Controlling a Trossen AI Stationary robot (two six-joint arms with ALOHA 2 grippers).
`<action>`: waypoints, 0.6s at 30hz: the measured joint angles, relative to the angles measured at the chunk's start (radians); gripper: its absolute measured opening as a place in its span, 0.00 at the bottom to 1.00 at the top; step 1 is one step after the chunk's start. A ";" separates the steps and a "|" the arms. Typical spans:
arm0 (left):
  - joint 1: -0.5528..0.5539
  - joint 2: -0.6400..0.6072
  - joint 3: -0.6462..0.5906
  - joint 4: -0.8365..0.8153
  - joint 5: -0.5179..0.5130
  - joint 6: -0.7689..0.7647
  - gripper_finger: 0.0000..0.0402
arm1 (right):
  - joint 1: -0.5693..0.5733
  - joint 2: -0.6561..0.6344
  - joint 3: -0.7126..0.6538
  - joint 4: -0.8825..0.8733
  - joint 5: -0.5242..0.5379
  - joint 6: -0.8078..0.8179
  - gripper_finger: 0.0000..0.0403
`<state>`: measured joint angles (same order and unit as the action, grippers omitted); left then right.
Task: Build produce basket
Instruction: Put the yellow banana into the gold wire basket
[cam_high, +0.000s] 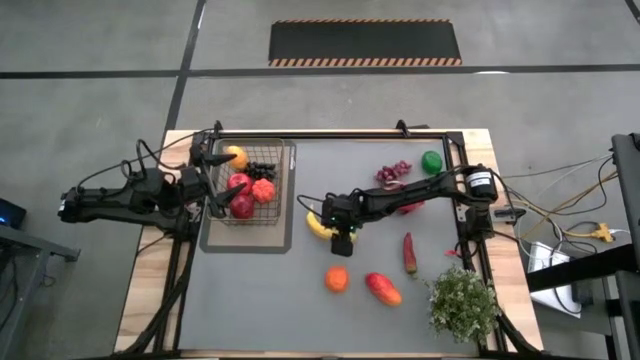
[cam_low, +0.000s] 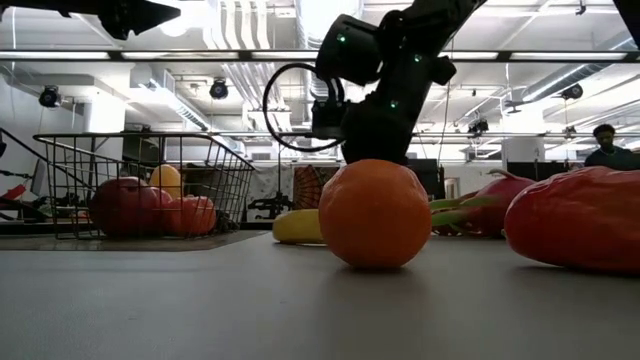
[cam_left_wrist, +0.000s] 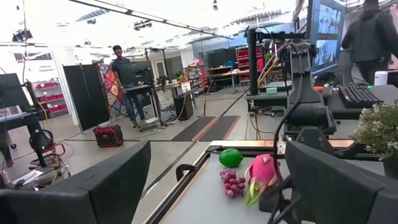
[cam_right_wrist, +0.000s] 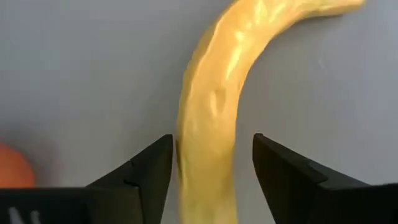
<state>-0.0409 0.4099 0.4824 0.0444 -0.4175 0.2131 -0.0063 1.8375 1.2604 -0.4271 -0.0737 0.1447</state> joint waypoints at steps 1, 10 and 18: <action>0.000 0.000 0.000 -0.002 0.000 0.000 0.88 | 0.000 -0.003 -0.002 0.003 0.013 0.000 0.49; 0.000 0.001 0.000 0.000 0.002 0.000 0.88 | 0.002 -0.005 -0.010 0.003 0.025 -0.006 0.24; 0.000 0.002 0.000 0.000 0.002 0.000 0.88 | 0.002 -0.010 -0.012 -0.002 0.023 -0.037 0.18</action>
<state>-0.0409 0.4118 0.4824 0.0441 -0.4156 0.2132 -0.0040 1.8271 1.2480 -0.4294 -0.0509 0.1073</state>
